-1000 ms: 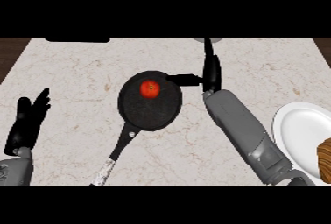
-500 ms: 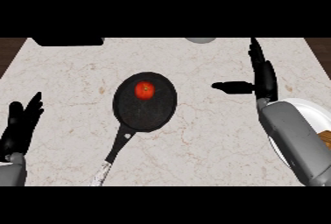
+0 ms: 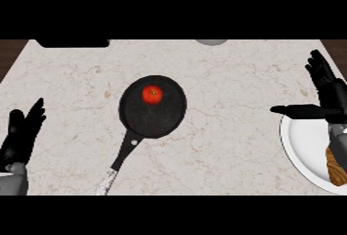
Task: Pick the tomato from the plate and place it in the pan
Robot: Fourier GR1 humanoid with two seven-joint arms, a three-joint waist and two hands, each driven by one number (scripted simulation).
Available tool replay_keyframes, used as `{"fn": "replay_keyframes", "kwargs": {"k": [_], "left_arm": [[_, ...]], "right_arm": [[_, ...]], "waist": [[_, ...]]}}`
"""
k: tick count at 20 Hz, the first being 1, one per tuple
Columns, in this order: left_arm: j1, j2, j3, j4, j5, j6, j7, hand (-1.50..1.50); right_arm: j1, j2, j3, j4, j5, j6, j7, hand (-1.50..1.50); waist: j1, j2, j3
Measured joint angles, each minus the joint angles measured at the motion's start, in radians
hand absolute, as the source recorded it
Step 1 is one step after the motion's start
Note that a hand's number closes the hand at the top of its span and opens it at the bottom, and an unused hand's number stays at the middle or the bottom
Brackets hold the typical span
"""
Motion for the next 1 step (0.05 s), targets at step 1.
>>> {"fn": "replay_keyframes", "kwargs": {"k": [1], "left_arm": [[0.000, -0.002, 0.000, -0.003, -0.003, 0.000, 0.000, 0.00]], "right_arm": [[0.020, -0.006, -0.015, -0.029, 0.007, 0.008, 0.013, -1.50]], "waist": [[0.001, 0.000, 0.000]]}}
